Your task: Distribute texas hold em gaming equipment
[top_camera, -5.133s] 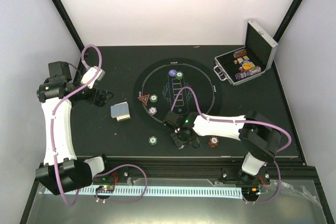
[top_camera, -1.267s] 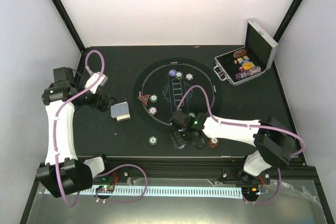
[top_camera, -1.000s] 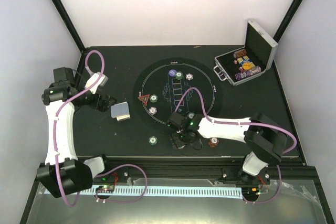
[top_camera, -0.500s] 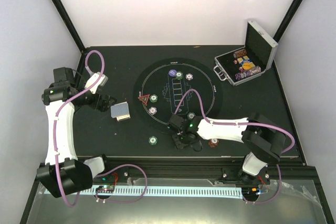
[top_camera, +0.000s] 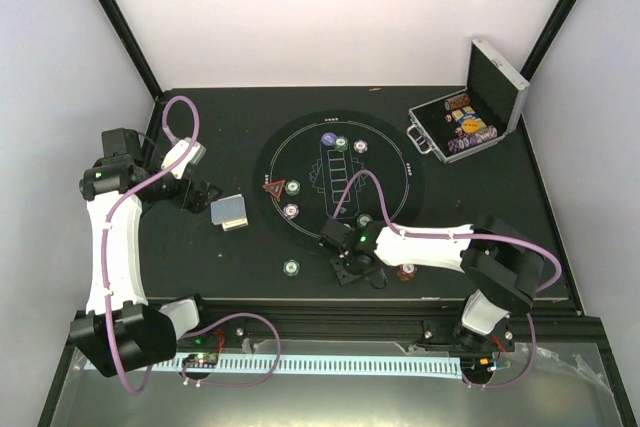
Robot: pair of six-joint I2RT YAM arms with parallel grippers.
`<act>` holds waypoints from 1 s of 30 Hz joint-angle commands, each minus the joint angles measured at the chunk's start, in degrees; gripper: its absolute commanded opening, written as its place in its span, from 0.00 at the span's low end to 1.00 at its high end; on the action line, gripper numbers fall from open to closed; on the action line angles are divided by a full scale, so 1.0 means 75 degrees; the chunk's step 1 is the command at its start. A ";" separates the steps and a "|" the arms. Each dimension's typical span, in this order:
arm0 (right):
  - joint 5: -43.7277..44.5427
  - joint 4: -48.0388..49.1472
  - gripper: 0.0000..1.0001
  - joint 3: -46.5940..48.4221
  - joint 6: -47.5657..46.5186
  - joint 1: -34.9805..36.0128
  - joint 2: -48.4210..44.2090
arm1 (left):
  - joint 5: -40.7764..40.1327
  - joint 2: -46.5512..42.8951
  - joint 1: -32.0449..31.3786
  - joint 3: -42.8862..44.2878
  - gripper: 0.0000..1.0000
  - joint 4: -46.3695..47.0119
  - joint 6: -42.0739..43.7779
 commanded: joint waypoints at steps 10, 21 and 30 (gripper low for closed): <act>0.0627 -0.1400 0.37 0.1348 -0.0323 0.0010 -0.0595 | 0.0058 0.0001 0.0040 0.0331 0.99 -0.0170 0.0189; 0.0952 -0.1655 0.37 0.1978 -0.1497 -0.2108 -0.0618 | 0.0092 -0.0025 0.0038 0.0497 0.99 -0.0265 0.0172; 0.0706 -0.0799 0.37 0.1726 -0.2107 -0.3828 0.0261 | 0.0225 -0.0044 0.0039 0.0533 0.99 -0.0168 0.0131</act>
